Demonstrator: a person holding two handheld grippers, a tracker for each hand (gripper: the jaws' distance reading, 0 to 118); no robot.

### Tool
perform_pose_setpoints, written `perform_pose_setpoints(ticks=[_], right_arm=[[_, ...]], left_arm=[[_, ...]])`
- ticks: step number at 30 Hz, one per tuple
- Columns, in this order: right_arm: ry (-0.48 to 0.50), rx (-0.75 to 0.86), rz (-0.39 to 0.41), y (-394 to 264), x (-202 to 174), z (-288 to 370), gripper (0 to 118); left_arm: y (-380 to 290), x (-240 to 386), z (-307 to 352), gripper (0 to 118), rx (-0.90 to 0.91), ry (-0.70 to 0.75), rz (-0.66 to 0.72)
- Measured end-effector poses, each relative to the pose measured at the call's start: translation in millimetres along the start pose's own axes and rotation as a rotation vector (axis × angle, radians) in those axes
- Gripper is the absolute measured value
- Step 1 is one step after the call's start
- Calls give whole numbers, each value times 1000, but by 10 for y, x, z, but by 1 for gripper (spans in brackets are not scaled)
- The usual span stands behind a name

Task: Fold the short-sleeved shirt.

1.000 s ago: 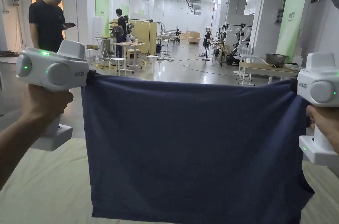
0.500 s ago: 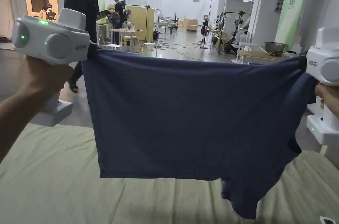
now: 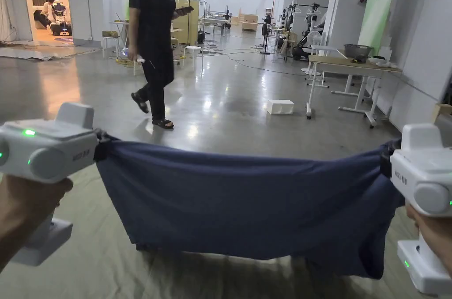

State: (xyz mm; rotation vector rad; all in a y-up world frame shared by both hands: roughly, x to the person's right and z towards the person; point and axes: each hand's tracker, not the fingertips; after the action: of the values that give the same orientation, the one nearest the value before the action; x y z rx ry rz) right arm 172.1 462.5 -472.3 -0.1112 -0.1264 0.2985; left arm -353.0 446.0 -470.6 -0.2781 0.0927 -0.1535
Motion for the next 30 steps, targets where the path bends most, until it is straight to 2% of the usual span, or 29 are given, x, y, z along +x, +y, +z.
perform_pose_setpoints(ticks=[5, 11, 13, 14, 18, 20, 26, 29, 30], right_arm=[[36, -32, 18, -404, 57, 500, 4], [44, -99, 36, -884, 15, 1178, 4], [70, -154, -4, -1060, 33, 1383, 4], [74, -158, 16, -1105, 24, 1476, 4], [108, -252, 54, -1429, -8, 1852, 4], [128, -313, 46, -1583, -14, 1997, 4], [209, -474, 118, -2084, -119, 2322, 4], [246, -584, 92, -2418, -167, 2384, 4], [237, -597, 106, -2517, -168, 2388, 4]], left_arm=[[-477, 18, 496, 5, -16, -18, -25], [-1139, 45, 1037, 5, -70, -45, 23], [-1389, 52, 1210, 5, -105, -46, 35], [-1488, 51, 1270, 5, -122, -56, 48], [-1960, 25, 1557, 5, -188, -68, 83], [-2147, 28, 1674, 5, -232, -75, 90], [-2733, 26, 1835, 5, -405, -112, 109], [-3028, 39, 1821, 5, -497, -132, 118], [-3106, 41, 1805, 5, -528, -148, 121]])
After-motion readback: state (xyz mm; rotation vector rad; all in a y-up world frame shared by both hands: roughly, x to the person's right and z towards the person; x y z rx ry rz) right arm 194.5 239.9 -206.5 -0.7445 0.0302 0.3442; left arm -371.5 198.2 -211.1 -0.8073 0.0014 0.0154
